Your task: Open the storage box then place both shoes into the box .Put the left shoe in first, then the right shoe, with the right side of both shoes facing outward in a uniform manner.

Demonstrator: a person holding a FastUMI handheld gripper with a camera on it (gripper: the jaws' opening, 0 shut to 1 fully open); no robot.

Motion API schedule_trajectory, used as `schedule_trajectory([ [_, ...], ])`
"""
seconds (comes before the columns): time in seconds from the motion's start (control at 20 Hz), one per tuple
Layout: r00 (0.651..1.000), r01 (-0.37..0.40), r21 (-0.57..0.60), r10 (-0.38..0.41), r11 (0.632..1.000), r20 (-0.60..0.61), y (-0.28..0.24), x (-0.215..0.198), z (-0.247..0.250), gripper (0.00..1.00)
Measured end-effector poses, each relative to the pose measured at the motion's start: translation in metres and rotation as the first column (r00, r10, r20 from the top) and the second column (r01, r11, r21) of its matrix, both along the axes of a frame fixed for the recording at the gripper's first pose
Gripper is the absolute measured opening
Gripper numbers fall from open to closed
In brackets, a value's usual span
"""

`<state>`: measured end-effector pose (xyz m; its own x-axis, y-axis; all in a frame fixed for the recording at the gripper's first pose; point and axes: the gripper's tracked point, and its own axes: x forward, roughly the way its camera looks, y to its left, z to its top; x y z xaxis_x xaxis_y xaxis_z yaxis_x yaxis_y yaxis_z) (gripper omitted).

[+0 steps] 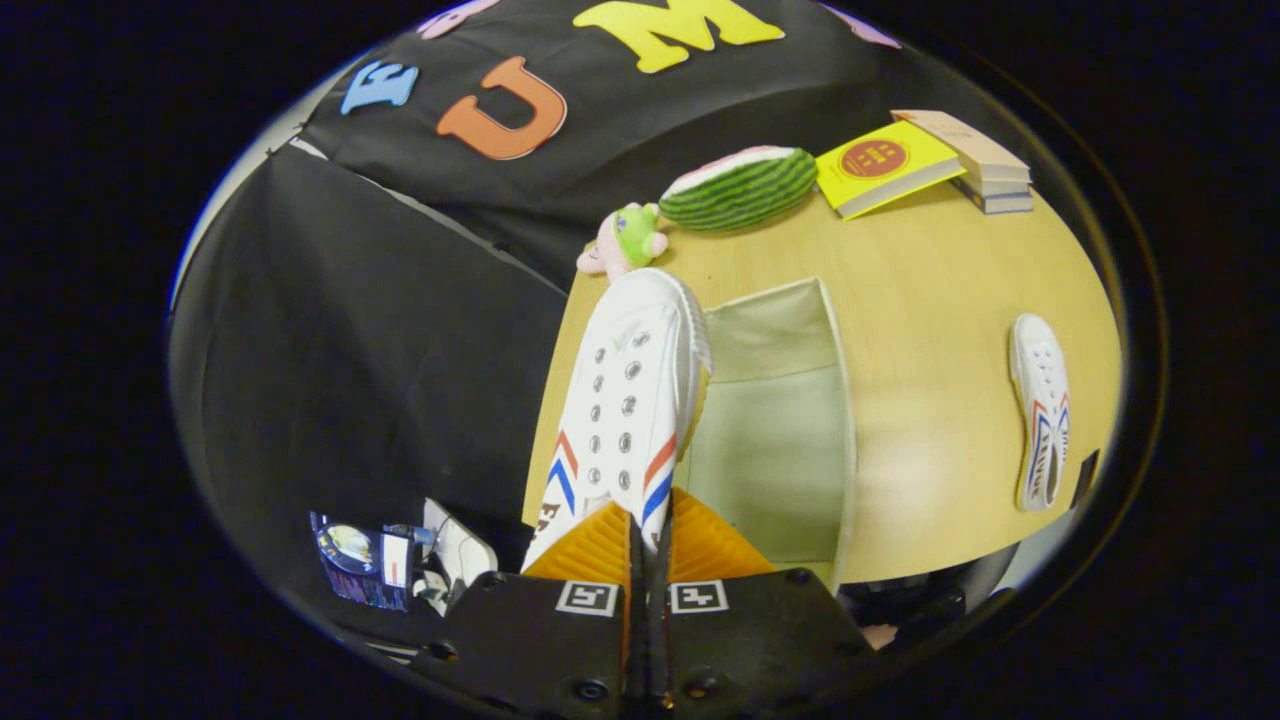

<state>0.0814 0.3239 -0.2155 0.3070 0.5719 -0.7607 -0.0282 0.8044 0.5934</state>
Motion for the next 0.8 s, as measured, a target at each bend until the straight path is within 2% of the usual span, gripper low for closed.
schedule_trajectory([
  [0.35, 0.985, 0.085, -0.011, -0.086, 0.996, -0.150, 0.010, 0.008, -0.057, 0.06],
  [0.5, 0.982, 0.058, -0.012, -0.059, 0.998, -0.180, 0.020, 0.004, -0.068, 0.06],
  [0.6, 0.980, 0.030, 0.005, -0.029, 1.000, -0.195, 0.030, 0.001, -0.072, 0.15],
  [0.65, 0.981, 0.033, -0.004, -0.033, 0.999, -0.193, 0.030, -0.004, -0.074, 0.32],
  [0.75, 0.981, 0.033, -0.012, -0.035, 0.999, -0.193, 0.029, -0.005, -0.079, 0.50],
  [0.8, 0.980, 0.030, 0.018, -0.026, 0.999, -0.197, 0.036, -0.006, -0.078, 0.53],
])
